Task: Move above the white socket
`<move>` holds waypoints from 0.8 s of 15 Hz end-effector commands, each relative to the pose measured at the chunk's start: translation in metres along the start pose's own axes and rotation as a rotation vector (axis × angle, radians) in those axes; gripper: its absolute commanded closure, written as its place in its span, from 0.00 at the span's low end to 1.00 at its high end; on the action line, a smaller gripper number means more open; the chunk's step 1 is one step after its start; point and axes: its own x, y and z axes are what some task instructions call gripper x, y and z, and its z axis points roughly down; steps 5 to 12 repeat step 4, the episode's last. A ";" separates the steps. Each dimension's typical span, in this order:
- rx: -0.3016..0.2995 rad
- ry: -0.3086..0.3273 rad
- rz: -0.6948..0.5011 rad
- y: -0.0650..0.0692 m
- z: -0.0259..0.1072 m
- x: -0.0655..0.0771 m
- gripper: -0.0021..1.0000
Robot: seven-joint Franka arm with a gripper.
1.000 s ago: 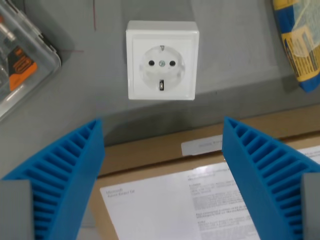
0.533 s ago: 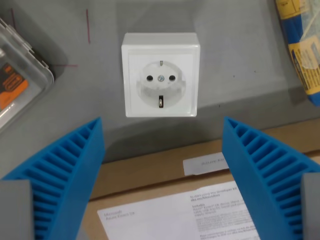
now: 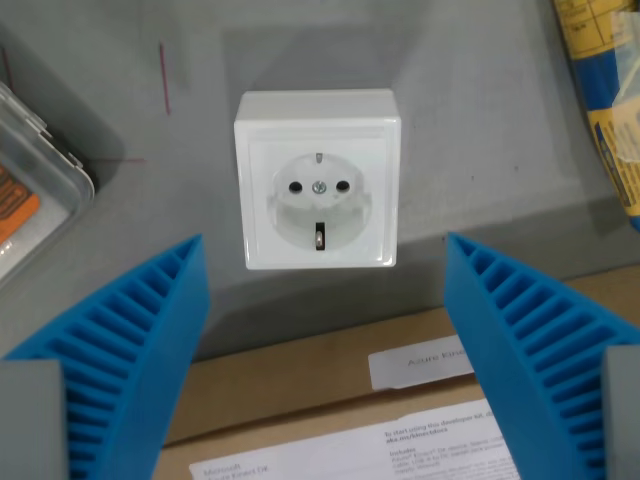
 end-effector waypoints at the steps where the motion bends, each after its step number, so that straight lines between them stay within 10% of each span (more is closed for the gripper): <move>1: 0.034 0.020 0.028 0.002 0.003 0.006 0.00; 12: 0.034 0.017 0.027 0.003 0.005 0.008 0.00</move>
